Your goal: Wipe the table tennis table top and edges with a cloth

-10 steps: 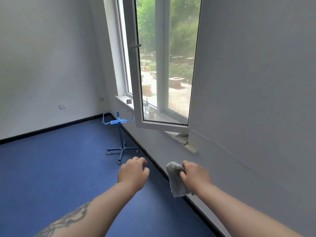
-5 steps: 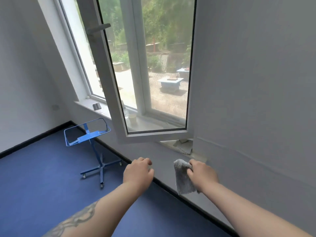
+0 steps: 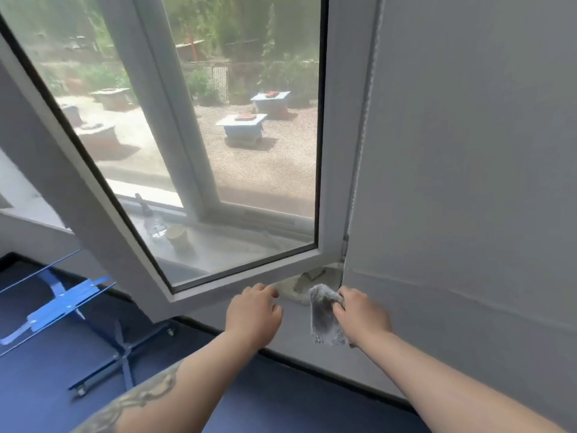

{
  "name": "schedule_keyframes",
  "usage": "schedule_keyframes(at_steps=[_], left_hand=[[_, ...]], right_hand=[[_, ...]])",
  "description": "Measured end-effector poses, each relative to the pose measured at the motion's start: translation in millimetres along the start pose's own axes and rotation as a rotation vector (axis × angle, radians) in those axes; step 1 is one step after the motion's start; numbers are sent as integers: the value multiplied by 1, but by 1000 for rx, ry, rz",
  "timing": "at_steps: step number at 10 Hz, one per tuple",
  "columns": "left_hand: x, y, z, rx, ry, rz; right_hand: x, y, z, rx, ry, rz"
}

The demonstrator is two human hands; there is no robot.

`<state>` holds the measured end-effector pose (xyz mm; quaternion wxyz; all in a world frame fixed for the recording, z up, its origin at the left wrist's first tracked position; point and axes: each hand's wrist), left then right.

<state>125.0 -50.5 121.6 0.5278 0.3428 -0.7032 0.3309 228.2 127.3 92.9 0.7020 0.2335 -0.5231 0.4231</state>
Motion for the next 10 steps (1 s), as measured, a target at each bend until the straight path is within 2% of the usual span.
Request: schedule_keyframes(at_steps=[2, 3, 4, 5, 6, 7, 8, 10], left_hand=[[-20, 79, 6, -97, -23, 85], [-32, 112, 15, -136, -15, 130], [-46, 140, 22, -173, -19, 177], [-61, 160, 26, -239, -21, 235], [-70, 177, 29, -286, -56, 241], [-82, 191, 33, -350, -77, 226], [-92, 199, 36, -440, -72, 195], [-103, 198, 42, -518, -65, 244]], right_hand=[[-23, 64, 4, -173, 66, 15], [-34, 88, 12, -257, 128, -65], [-49, 105, 22, -345, 212, -315], [-69, 115, 33, -280, 153, -533], [-98, 134, 30, -225, -14, -526], [-135, 154, 21, -290, -51, -352], [-159, 162, 19, -317, -88, -75], [-150, 148, 24, -302, -41, 31]])
Point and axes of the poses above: each hand's wrist, its own y-axis towards the middle knuckle, its own x-axis out of the back of the hand, z = x × y
